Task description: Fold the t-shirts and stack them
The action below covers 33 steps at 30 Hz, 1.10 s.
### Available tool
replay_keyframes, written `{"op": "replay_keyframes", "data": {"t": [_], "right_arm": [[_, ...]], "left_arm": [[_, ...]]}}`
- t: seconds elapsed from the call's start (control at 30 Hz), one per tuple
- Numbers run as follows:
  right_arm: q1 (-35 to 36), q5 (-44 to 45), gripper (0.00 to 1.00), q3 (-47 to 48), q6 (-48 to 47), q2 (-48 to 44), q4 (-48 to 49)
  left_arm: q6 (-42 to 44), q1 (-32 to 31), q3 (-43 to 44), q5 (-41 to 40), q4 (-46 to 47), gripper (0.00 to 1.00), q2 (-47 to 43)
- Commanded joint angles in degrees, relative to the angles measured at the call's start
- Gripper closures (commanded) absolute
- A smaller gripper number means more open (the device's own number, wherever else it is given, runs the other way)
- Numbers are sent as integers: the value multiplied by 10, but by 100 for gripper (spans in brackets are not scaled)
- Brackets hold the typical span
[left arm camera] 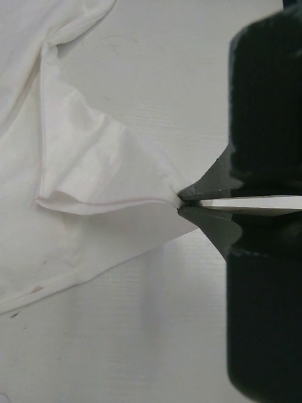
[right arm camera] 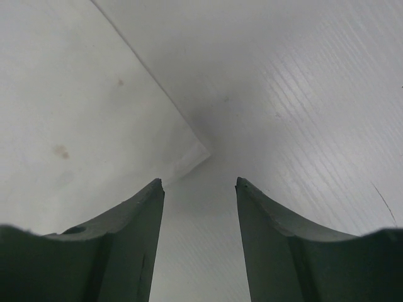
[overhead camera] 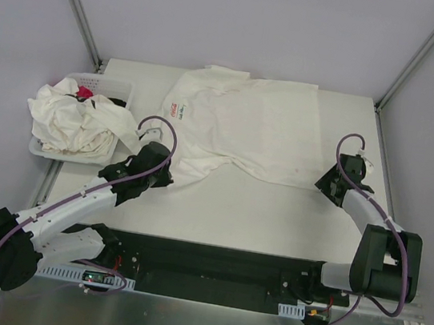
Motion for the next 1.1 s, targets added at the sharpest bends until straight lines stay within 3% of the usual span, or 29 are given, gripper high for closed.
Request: {"op": "replay_keyframes", "data": {"t": [0.0, 1.07], "right_arm": [[-4, 4, 48, 9, 15, 6, 14], [-4, -4, 55, 39, 43, 69, 35]], "left_arm": [[12, -6, 21, -14, -10, 100, 0], [36, -5, 65, -24, -29, 100, 20]]}}
